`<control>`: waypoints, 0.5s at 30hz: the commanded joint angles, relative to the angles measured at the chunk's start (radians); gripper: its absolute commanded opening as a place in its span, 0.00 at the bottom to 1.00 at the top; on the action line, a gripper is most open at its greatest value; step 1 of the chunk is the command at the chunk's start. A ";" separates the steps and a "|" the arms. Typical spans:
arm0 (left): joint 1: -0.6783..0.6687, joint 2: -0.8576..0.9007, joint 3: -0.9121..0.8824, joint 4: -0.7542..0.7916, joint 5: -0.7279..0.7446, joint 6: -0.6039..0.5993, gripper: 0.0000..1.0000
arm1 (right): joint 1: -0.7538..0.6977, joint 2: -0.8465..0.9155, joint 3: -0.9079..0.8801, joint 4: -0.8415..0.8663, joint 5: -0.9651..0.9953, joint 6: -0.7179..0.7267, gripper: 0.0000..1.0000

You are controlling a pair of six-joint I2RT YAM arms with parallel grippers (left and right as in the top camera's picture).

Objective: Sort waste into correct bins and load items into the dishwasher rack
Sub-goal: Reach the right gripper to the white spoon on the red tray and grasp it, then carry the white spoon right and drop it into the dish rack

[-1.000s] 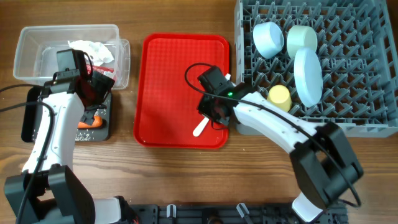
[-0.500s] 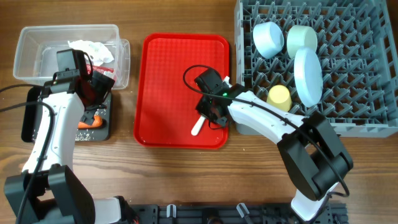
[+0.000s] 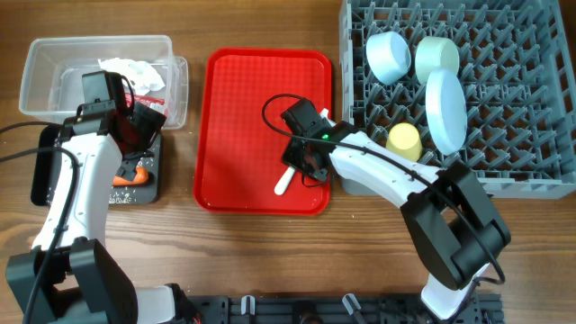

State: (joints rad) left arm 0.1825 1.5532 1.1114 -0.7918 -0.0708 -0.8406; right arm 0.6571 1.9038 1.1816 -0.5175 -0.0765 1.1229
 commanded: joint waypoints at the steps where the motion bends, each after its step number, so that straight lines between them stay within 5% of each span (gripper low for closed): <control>1: 0.005 -0.001 -0.002 -0.001 -0.013 -0.009 1.00 | 0.006 0.024 -0.001 0.010 0.055 0.006 0.53; 7: 0.005 -0.001 -0.002 -0.001 -0.013 -0.009 1.00 | 0.006 0.100 -0.001 0.122 0.053 0.032 0.38; 11: 0.005 -0.001 -0.002 -0.001 -0.013 -0.009 1.00 | 0.006 0.101 -0.001 0.121 0.034 0.032 0.04; 15: 0.005 -0.001 -0.002 -0.001 -0.013 -0.009 1.00 | 0.001 0.101 0.006 0.121 0.000 0.013 0.04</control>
State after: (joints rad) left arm 0.1825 1.5532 1.1114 -0.7921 -0.0704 -0.8406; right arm 0.6594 1.9606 1.1984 -0.3767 -0.0456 1.1507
